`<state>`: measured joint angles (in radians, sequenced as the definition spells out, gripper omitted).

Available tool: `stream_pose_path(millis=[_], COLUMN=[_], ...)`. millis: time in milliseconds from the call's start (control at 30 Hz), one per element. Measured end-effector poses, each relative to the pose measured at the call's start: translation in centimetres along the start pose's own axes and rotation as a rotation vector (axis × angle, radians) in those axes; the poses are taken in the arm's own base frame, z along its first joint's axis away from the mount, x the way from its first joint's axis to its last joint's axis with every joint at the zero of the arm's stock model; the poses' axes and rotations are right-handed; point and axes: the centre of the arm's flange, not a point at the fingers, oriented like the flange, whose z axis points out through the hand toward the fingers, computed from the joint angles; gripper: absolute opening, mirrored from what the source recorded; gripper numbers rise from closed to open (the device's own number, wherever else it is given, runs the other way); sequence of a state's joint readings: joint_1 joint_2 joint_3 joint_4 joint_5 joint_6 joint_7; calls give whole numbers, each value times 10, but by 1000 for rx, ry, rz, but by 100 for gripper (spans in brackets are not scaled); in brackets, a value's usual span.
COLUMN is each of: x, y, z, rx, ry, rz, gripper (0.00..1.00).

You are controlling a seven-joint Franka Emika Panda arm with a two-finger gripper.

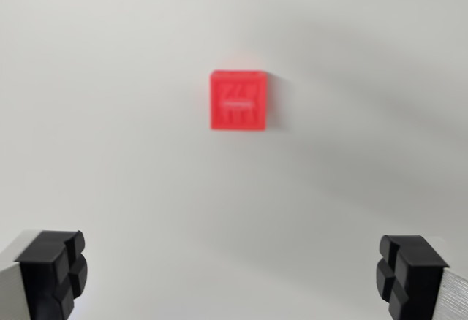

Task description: Destack cube

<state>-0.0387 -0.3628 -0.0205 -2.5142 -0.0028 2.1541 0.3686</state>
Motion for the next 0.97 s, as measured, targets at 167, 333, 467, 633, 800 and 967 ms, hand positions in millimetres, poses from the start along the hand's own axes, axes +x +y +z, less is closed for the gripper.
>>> stream_pose_path(millis=[167,333,467,633,800,967], x=[0,0,0,0,0,0], y=[0,0,0,0,0,0], z=[-3,-4,-4,-4,-4,-4], rx=[0,0,0,0,0,0], ry=[-1,-1,-1,-1,-1,-1], rz=[0,0,0,0,0,0], gripper=[100,100,100,100,100,100])
